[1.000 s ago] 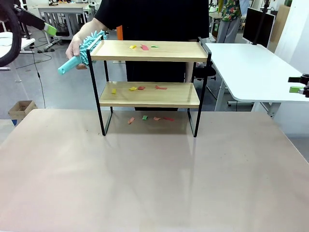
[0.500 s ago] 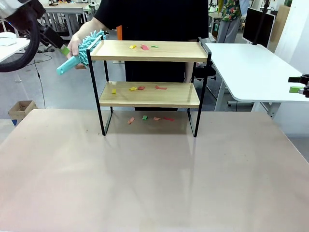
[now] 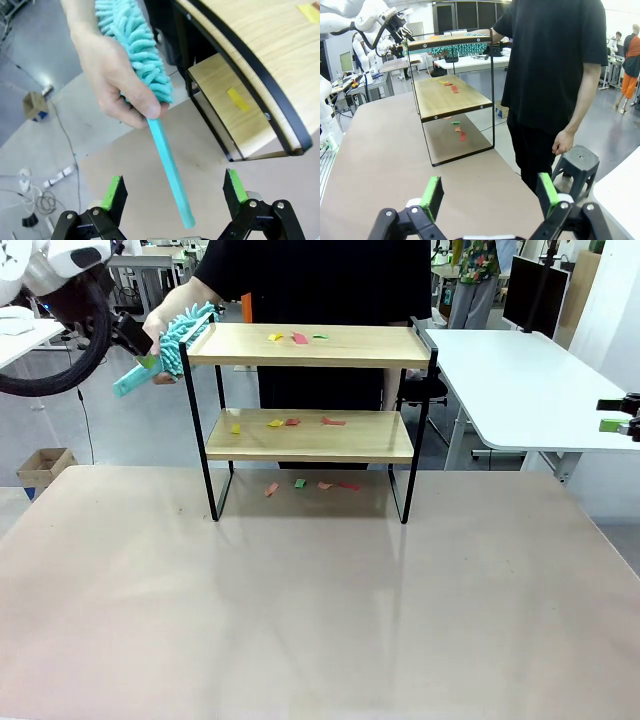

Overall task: Clean the shelf.
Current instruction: Pick up the Duster handed by the human.

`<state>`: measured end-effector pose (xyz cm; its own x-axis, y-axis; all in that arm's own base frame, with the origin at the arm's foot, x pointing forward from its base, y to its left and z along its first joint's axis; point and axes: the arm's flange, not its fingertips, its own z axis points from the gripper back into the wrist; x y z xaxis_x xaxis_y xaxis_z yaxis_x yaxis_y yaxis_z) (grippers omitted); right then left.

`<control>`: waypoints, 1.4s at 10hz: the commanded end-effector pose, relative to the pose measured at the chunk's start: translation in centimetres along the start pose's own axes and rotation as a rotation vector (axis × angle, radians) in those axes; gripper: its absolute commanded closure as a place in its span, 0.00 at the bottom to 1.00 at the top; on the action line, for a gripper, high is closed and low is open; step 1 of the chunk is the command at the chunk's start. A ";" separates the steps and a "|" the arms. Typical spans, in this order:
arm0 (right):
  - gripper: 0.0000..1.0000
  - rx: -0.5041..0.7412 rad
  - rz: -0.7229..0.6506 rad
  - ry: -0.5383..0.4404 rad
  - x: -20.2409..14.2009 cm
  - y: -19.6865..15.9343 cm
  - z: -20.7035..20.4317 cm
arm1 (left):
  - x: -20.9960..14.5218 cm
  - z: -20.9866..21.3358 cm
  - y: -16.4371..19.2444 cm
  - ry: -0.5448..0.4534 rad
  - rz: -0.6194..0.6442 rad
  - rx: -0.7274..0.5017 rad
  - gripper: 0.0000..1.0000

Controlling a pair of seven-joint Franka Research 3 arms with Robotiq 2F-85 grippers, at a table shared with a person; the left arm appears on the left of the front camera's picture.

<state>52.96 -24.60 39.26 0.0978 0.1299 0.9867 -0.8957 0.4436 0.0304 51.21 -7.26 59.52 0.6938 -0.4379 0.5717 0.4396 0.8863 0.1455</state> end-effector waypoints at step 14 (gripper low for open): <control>0.00 0.001 0.005 0.002 0.3 0.0 -0.1 | -1.7 -2.6 0.3 0.074 0.122 0.084 1.00</control>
<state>52.96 -24.59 39.26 0.0978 0.1299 0.9867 -0.8957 0.4436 0.0304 51.68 -6.37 56.26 0.7719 -0.3643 0.5211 0.3485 0.9279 0.1324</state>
